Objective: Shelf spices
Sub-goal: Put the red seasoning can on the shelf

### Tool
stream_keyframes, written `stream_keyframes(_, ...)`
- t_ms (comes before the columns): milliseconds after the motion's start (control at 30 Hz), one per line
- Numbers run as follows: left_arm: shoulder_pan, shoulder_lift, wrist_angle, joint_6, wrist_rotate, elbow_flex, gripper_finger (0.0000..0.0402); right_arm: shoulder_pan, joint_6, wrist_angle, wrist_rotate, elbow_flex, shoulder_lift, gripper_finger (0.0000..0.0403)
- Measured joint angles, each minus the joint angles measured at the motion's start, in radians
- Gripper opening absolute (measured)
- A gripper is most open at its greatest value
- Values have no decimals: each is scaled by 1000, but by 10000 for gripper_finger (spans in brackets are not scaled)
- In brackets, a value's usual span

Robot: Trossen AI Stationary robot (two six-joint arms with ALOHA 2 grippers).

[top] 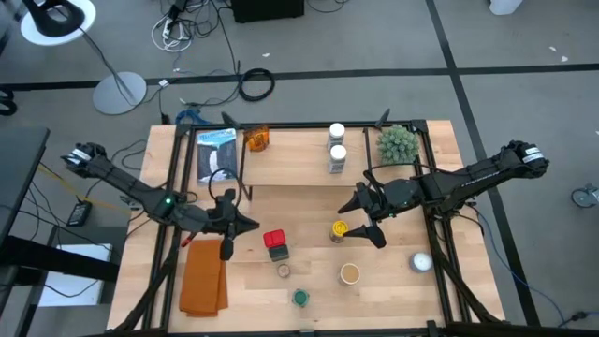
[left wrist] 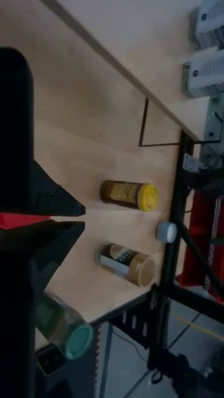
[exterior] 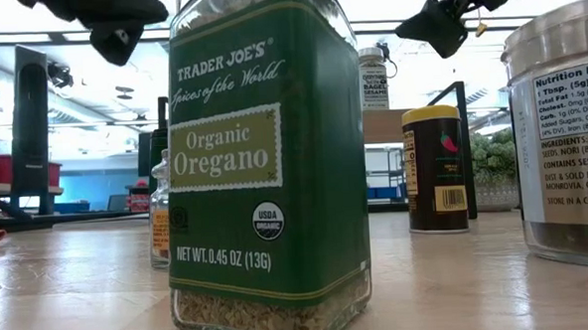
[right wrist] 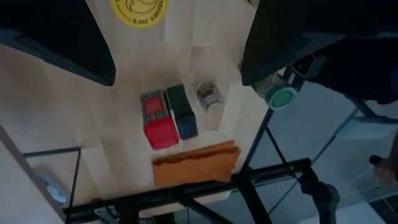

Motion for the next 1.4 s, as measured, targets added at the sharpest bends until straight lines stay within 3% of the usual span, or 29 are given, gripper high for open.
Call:
stream_keyframes(267,3,2,-3,0,-3,-71,30,0,-1,9,74,0,38,346)
stream_keyframes(633,3,2,7,-4,5,-109,30,17,-54,185,148,45,285,346)
stream_keyframes(900,3,2,0,-2,49,-117,30,59,-232,56,245,352,509,345)
stream_keyframes(1167,-2,2,-2,-7,69,-117,30,43,-315,-257,265,751,775,345)
stream_keyframes(1400,-30,2,5,-7,72,-117,30,16,-360,-404,259,979,964,332)
